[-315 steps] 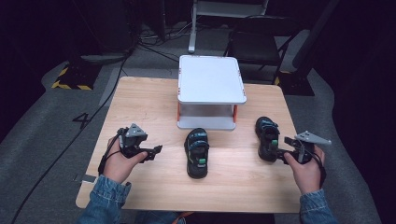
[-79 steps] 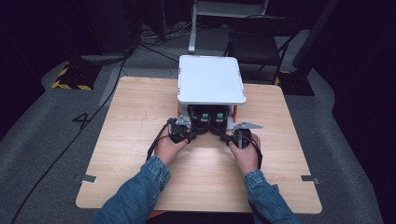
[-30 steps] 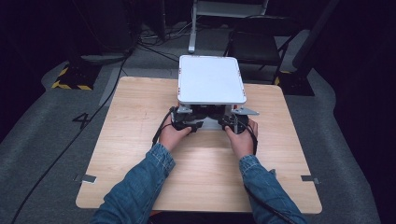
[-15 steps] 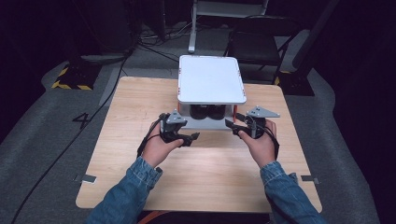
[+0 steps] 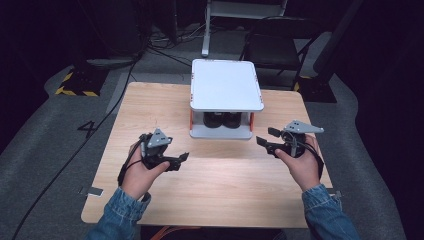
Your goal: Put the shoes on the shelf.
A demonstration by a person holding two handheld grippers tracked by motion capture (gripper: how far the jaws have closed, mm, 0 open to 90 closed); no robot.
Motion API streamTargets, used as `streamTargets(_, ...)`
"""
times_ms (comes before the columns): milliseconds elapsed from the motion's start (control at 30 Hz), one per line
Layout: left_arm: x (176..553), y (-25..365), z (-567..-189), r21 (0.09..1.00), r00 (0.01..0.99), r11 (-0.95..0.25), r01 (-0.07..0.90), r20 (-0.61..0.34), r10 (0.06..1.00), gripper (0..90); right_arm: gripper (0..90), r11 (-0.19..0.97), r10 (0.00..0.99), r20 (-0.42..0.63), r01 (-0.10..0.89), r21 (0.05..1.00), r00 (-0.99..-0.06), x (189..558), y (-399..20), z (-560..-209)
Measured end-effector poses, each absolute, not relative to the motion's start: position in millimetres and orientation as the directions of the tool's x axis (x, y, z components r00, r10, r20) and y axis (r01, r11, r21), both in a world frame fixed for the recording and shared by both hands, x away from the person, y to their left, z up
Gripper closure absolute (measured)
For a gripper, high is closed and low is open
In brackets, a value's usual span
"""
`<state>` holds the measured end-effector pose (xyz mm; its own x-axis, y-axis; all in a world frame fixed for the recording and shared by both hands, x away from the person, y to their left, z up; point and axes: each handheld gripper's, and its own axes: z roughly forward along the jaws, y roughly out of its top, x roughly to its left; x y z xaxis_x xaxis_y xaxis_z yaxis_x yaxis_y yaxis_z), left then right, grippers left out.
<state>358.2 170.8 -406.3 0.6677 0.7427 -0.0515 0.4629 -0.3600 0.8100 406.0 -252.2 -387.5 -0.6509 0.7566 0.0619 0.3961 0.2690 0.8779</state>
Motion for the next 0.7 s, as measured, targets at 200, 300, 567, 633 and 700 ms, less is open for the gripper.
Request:
streamTargets(200, 347, 199, -412, 0.770, 0.617, -0.396, 0.500, 0.004, 0.787, 18.1, 35.7, 0.264, 0.753, 0.100, 0.438, 0.859, -0.651, 388, -272, -392)
streamTargets(300, 345, 212, -417, 0.737, 0.598, -0.413, 0.535, 0.015, 0.801, 16.6, 35.2, 0.264, 0.761, 0.093, 0.439, 0.859, -0.641, 382, -283, -396)
streamTargets(567, 344, 225, -453, 0.652, 0.561, -0.435, 0.621, 0.018, 0.828, 16.7, 34.1, 0.262, 0.799, 0.141, 0.549, 0.793, -0.585, 371, -310, -435)
streamTargets(633, 345, 227, -459, 0.638, 0.560, -0.439, 0.633, 0.014, 0.829, 16.8, 34.0, 0.286, 0.818, 0.105, 0.558, 0.779, -0.566, 371, -318, -445)
streamTargets(700, 346, 228, -463, 0.628, 0.558, -0.439, 0.643, 0.009, 0.830, 16.7, 33.8, 0.286, 0.823, 0.098, 0.556, 0.780, -0.560, 372, -323, -452)
